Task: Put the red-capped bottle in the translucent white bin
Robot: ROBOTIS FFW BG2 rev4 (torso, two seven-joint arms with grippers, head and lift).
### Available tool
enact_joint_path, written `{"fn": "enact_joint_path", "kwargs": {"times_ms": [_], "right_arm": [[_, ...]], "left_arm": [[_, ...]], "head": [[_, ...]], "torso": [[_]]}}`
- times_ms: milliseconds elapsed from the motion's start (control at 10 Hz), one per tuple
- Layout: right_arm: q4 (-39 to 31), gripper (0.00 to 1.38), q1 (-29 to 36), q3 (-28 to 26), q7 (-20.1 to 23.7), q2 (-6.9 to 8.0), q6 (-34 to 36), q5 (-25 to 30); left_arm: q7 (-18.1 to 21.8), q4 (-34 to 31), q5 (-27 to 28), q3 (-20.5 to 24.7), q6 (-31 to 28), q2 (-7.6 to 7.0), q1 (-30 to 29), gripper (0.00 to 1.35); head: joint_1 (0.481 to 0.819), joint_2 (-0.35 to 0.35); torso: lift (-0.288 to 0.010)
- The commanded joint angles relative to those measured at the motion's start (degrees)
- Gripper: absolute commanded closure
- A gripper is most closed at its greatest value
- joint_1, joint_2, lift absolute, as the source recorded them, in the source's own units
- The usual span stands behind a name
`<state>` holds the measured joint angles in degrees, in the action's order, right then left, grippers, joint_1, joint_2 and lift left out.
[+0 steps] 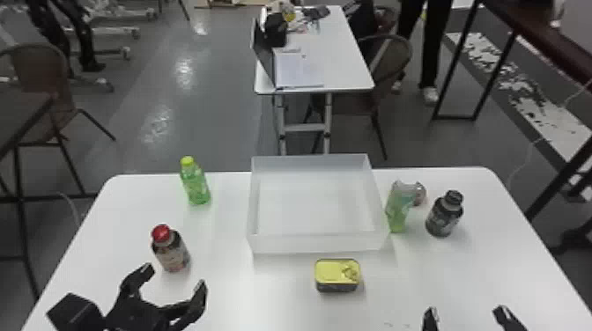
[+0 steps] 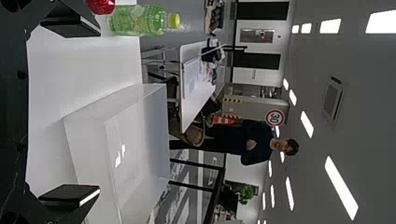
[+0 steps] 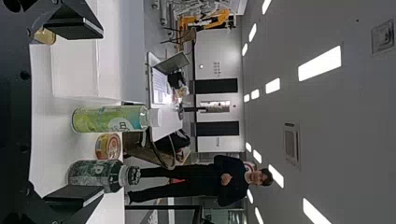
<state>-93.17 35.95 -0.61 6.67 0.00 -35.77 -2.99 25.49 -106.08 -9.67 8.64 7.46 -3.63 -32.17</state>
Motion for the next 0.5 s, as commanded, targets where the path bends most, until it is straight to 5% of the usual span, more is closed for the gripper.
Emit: {"fn": "enact_joint_path", "kwargs": {"times_ms": [0, 400], "right_arm": [[0.0, 0.12, 0.0, 0.0, 0.01, 0.05, 0.0, 0.0], [0.0, 0.12, 0.0, 0.0, 0.01, 0.05, 0.0, 0.0]], "left_arm": [[0.0, 0.0, 0.0, -0.02, -0.16, -0.06, 0.0, 0.12], [0.0, -0.09, 0.09, -0.02, -0.16, -0.06, 0.0, 0.12]], "head": [[0.695, 0.027], [0.695, 0.027]], "torso": [[0.0], [0.0]]}}
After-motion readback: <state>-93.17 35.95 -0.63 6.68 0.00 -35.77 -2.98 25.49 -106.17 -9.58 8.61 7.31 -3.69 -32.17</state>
